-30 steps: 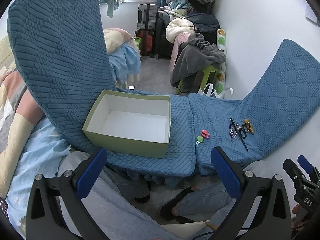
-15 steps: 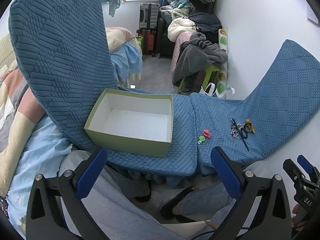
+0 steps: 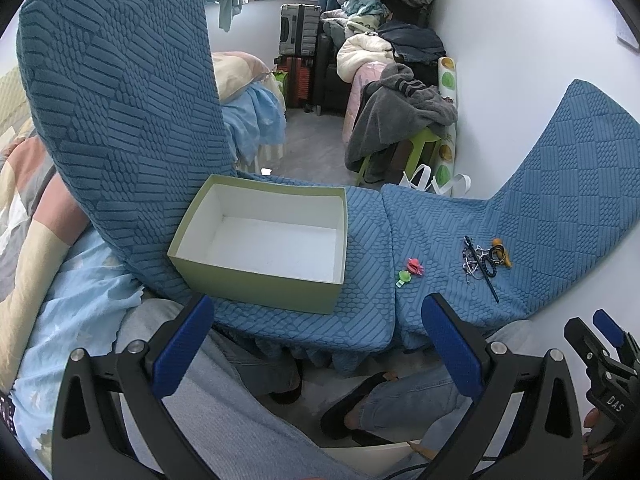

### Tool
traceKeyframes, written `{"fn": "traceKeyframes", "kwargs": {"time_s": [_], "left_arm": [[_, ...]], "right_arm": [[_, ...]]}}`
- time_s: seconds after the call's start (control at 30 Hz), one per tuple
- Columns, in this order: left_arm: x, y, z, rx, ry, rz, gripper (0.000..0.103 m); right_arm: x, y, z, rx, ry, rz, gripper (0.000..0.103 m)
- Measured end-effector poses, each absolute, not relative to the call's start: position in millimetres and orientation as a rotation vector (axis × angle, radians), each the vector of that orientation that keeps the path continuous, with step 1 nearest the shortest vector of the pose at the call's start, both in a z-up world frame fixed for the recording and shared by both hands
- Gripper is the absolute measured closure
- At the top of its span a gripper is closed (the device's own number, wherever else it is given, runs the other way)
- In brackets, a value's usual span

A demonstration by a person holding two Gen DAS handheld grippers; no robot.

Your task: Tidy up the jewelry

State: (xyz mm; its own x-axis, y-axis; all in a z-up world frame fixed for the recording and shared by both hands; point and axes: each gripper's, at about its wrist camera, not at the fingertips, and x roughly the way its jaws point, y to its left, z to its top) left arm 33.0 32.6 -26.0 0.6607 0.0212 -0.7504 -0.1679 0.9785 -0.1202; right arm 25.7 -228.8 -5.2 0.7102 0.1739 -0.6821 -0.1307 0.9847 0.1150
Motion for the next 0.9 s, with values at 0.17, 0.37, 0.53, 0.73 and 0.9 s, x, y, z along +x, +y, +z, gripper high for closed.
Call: {"fn": "traceKeyframes", "kwargs": {"time_s": [0.17,0.37,0.53,0.73,0.9], "left_arm": [[36,33,-28,-0.188,0.85,0.109,0.0],[42,30,-32,-0.187,0.856,0.119,0.0],[49,28,-36,-0.185,0.862,0.107,0.0],[57,16,-28,-0.191,0.826,0.044,0.0],[71,13,-27,-0.205,0.799,0.016,0.0]], "right_arm": [[33,-226,-6,0.06,0.761,0.178,0.0],[39,-226,-7,0.062,0.763,0.197,0.0],[45,-227,-11,0.062,0.77,0.212,0.0],[56,-229,-11,0.076,0.759,0.257,0.0],[70,-231,-7,0.062,0.723,0.298,0.0]]}}
